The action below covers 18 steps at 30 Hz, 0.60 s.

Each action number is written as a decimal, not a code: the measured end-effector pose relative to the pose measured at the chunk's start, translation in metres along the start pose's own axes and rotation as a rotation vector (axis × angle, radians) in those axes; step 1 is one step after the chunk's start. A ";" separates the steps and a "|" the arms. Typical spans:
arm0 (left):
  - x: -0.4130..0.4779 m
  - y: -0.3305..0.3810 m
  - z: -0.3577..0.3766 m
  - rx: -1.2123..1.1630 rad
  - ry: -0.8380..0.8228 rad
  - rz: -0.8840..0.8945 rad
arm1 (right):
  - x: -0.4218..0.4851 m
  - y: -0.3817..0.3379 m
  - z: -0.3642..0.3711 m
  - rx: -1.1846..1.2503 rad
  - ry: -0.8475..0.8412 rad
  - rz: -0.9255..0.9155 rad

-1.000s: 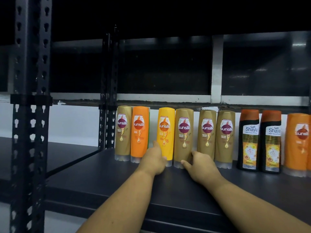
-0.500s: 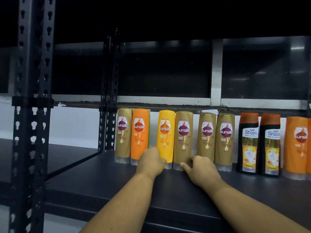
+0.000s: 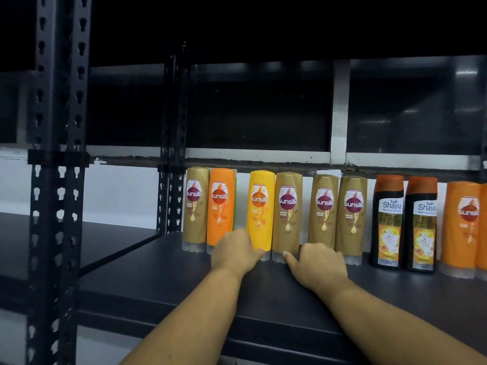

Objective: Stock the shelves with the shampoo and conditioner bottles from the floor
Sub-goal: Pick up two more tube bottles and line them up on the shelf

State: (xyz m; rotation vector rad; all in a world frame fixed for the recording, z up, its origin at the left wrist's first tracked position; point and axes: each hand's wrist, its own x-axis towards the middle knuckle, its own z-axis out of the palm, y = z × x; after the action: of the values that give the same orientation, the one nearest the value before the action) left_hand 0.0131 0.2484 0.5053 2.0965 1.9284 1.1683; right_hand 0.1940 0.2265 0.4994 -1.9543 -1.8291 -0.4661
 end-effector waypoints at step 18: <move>-0.139 0.028 -0.061 0.098 -0.439 0.327 | -0.134 0.033 -0.083 0.153 -0.463 -0.295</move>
State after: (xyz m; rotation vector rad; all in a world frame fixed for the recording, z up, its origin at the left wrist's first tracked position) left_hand 0.0121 0.0944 0.4969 2.5220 1.5142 0.5779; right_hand 0.2200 0.0674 0.4986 -1.7982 -2.3758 0.0562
